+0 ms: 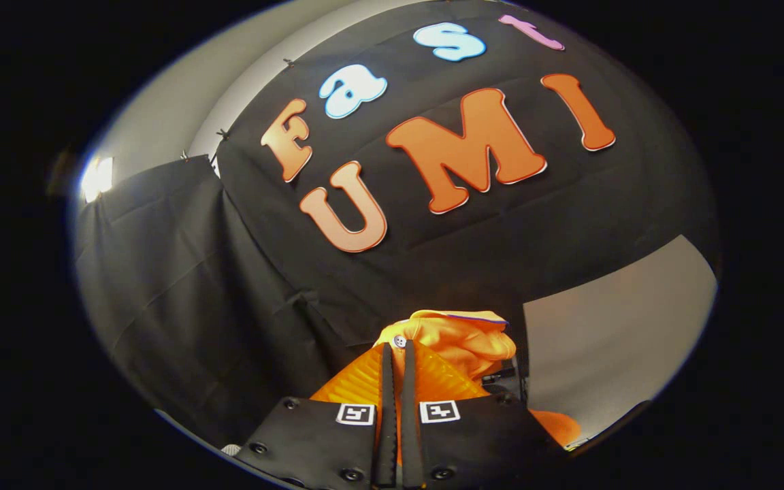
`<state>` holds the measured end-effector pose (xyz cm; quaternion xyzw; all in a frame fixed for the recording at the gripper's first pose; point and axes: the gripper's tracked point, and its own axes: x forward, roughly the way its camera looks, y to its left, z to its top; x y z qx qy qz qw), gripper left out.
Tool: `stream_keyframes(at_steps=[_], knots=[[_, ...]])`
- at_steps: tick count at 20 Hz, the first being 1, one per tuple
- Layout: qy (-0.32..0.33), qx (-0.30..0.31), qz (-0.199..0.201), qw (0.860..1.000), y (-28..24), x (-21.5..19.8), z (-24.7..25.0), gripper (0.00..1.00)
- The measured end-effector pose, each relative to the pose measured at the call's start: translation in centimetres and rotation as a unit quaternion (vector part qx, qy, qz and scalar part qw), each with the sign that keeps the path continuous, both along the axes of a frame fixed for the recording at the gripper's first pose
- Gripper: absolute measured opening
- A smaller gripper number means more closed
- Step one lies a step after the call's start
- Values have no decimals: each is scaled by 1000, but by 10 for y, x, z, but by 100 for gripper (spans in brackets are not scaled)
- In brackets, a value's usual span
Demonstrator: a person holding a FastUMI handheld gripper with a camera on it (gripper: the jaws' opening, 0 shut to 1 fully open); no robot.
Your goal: Put the clothes into the washing machine and then close the washing machine lid.
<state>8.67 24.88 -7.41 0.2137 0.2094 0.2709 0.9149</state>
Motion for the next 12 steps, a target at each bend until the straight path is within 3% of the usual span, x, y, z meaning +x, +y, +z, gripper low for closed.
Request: stream_keyframes(at_steps=[5,12], knots=[[22,-9,42,999,71,-1,-30,11],[86,-40,62,994,128,16,-111,11]])
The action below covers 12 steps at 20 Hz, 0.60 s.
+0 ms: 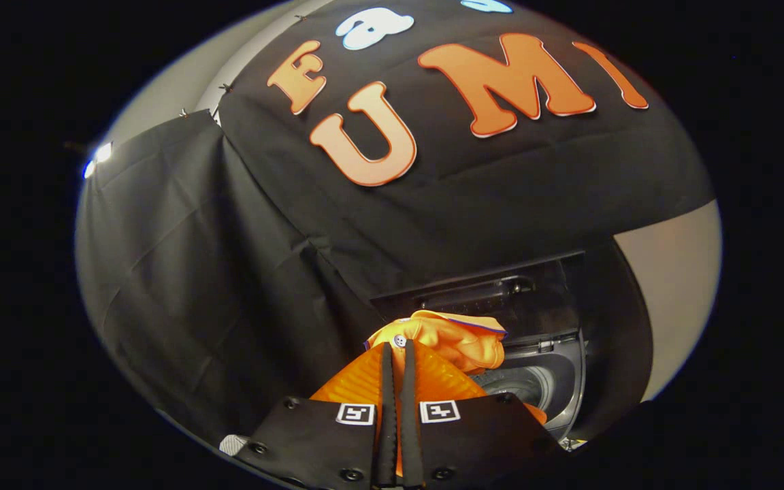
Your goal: Put the clothes into the washing machine and then close the washing machine lid.
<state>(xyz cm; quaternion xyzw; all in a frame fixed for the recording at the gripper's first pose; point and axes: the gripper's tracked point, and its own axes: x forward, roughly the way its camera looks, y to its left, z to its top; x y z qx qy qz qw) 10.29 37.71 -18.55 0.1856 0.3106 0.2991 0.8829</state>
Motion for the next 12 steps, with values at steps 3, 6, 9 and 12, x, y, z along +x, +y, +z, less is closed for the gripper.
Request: stream_keyframes(at_steps=[3,6,9,12], knots=[[29,-28,-4,999,10,8,-44,11],[51,-47,-11,998,18,19,-91,11],[78,-57,-21,995,19,24,-129,11],[93,-76,-33,992,20,29,-166,11]])
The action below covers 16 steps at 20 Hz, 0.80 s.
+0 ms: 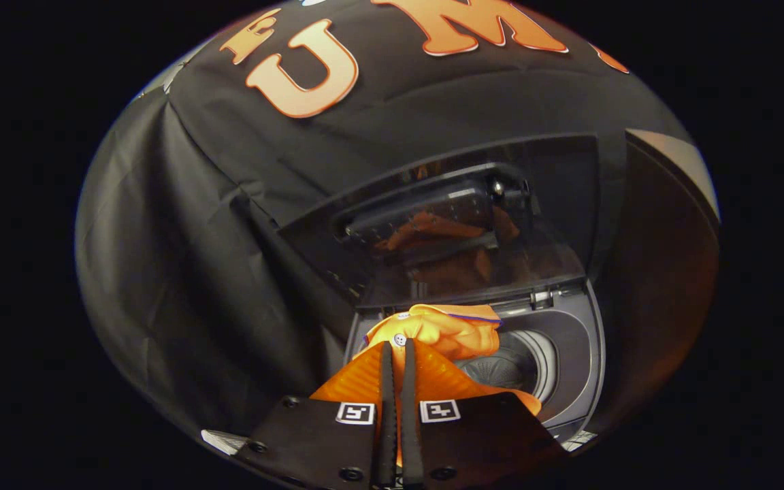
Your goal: Put the clothes into the washing machine and then close the washing machine lid.
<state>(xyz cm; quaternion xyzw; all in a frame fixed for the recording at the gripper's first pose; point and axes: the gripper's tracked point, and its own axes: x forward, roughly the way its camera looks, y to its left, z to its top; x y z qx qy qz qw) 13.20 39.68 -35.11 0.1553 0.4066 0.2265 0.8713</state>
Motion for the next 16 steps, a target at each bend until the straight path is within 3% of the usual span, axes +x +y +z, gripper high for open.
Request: stream_keyframes(at_steps=[16], knots=[[78,-81,-54,992,-14,17,-150,11]])
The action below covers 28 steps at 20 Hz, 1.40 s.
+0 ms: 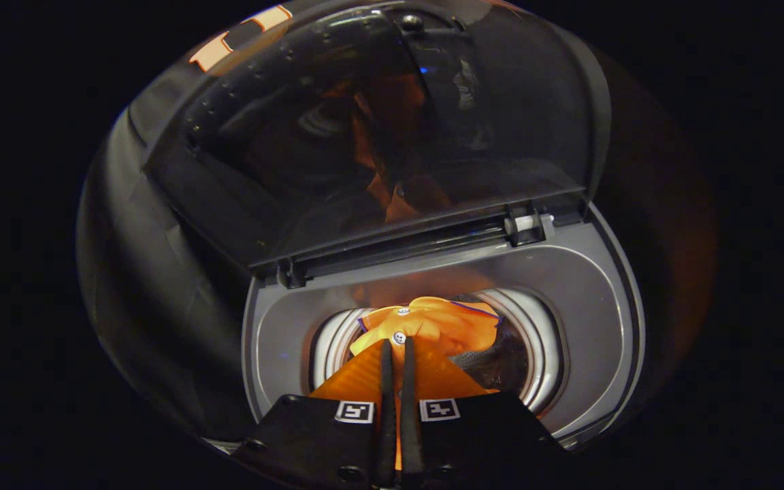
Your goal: Put the clothes into the washing machine and then close the washing machine lid.
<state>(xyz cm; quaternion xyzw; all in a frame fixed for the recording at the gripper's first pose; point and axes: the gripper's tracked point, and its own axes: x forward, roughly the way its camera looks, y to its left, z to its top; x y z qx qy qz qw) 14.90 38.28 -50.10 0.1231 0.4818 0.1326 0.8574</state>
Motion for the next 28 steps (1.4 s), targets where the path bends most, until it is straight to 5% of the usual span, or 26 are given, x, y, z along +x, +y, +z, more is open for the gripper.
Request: stream_keyframes(at_steps=[16,19,28], knots=[[43,-52,19,998,13,-2,-71,16],[44,-57,19,997,11,2,-70,10],[23,-57,22,998,7,-6,-51,77]])
